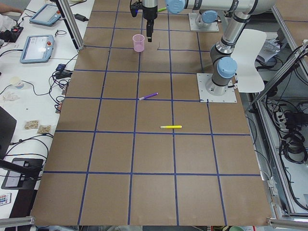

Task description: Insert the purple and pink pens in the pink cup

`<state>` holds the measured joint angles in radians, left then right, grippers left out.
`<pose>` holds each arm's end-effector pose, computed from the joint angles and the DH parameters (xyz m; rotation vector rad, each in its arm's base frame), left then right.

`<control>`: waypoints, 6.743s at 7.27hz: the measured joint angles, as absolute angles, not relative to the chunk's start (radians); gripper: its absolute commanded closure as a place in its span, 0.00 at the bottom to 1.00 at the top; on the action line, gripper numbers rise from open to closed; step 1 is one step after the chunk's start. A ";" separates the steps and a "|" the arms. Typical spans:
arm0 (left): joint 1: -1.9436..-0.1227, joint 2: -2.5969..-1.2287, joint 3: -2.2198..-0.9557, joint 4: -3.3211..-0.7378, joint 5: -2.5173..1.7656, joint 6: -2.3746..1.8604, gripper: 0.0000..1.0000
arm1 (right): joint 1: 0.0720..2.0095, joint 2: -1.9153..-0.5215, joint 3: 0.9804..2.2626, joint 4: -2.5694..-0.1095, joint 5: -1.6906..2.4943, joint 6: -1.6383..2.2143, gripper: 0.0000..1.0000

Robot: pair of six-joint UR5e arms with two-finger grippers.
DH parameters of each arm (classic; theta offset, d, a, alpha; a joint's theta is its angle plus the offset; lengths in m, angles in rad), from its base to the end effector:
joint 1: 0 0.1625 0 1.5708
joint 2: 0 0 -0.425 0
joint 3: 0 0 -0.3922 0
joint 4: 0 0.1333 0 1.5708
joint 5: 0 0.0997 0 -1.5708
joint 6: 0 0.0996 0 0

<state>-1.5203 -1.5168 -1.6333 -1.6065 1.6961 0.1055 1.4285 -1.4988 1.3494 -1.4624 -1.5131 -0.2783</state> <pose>-0.0973 -0.4700 0.4804 0.0872 3.0178 0.0813 0.0636 -0.5365 0.5495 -0.2120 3.0854 -0.0806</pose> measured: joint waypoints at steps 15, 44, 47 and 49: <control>-1.139 -1.756 -2.241 -0.772 1.644 -0.060 0.00 | 0.546 -1.066 1.821 -1.929 -0.987 -2.150 0.04; -1.156 -1.775 -1.855 -1.321 1.498 0.019 1.00 | 1.920 -1.156 1.346 -1.607 -1.670 -0.247 0.98; -1.155 -1.769 -1.853 -1.329 1.493 0.020 1.00 | 1.961 -1.142 1.328 -1.547 -1.675 -0.234 0.97; -1.157 -1.772 -1.854 -1.331 1.468 0.034 1.00 | 1.964 -1.121 1.330 -1.547 -1.679 -0.240 0.01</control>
<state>-1.1573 -1.7722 -1.8535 -1.3315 1.4680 0.0341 1.9644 -1.1214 1.3300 -1.5468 -1.6792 -0.2399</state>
